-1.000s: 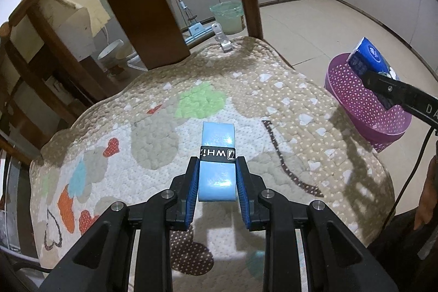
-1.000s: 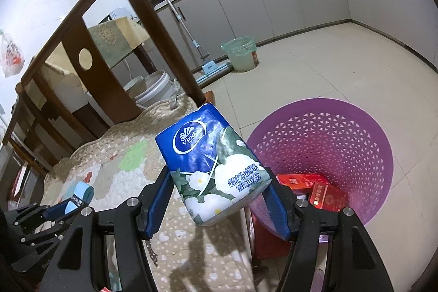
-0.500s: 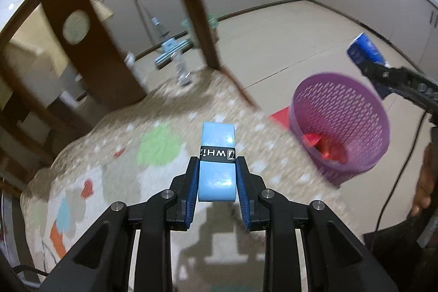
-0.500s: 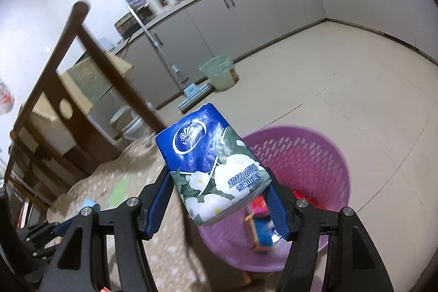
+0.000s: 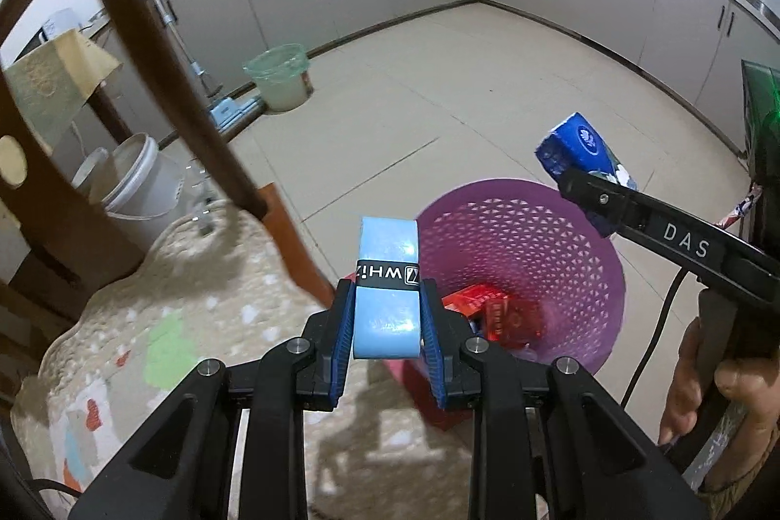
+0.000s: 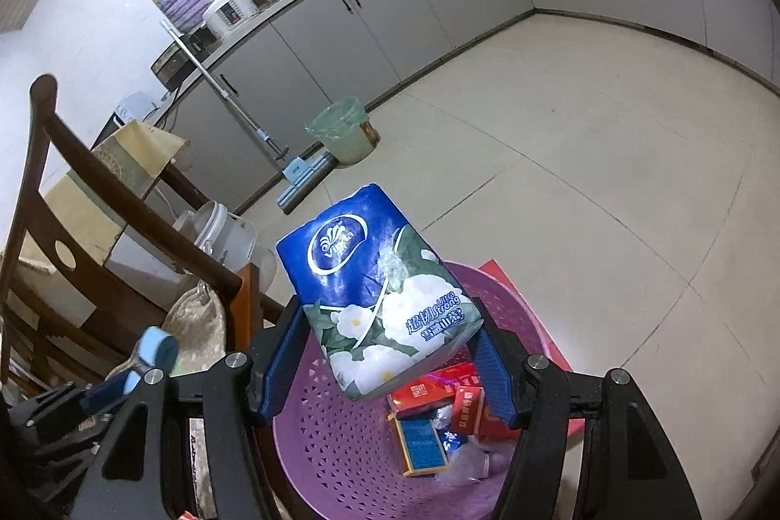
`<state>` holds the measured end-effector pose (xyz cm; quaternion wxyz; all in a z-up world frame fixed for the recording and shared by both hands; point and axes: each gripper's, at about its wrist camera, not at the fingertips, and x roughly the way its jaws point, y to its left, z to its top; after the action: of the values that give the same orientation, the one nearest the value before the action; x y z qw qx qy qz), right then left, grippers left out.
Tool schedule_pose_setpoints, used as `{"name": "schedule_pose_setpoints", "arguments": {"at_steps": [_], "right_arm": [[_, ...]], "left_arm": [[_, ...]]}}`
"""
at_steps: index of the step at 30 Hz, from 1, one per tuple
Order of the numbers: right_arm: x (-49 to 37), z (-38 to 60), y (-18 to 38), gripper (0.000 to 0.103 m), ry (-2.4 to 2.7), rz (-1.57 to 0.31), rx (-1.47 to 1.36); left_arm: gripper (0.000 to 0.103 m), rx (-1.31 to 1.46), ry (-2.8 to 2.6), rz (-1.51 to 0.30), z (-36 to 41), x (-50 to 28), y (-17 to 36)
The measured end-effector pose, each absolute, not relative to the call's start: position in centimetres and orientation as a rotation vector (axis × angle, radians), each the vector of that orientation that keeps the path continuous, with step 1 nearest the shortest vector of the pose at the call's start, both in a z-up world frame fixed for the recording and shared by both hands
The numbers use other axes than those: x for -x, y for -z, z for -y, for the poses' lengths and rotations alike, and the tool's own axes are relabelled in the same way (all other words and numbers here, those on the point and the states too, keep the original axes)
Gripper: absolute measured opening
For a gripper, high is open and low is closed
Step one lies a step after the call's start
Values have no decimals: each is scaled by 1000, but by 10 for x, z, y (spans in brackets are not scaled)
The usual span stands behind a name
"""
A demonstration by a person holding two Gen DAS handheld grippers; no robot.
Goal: Collect trash
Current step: 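Open the right tool over the basket while the left tool opens, dropping both items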
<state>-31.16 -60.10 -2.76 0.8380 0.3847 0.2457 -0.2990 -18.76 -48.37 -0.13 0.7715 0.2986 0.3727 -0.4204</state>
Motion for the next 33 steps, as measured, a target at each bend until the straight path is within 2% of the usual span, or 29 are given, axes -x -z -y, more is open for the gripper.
{"name": "schedule_pose_setpoints", "arguments": {"at_steps": [9, 33], "right_arm": [[328, 617, 48, 68, 626, -517, -964], [323, 625, 62, 68, 638, -583, -954]], "left_arm": [[25, -686, 927, -782, 505, 206, 17], [25, -741, 913, -774, 521, 221, 43]]}}
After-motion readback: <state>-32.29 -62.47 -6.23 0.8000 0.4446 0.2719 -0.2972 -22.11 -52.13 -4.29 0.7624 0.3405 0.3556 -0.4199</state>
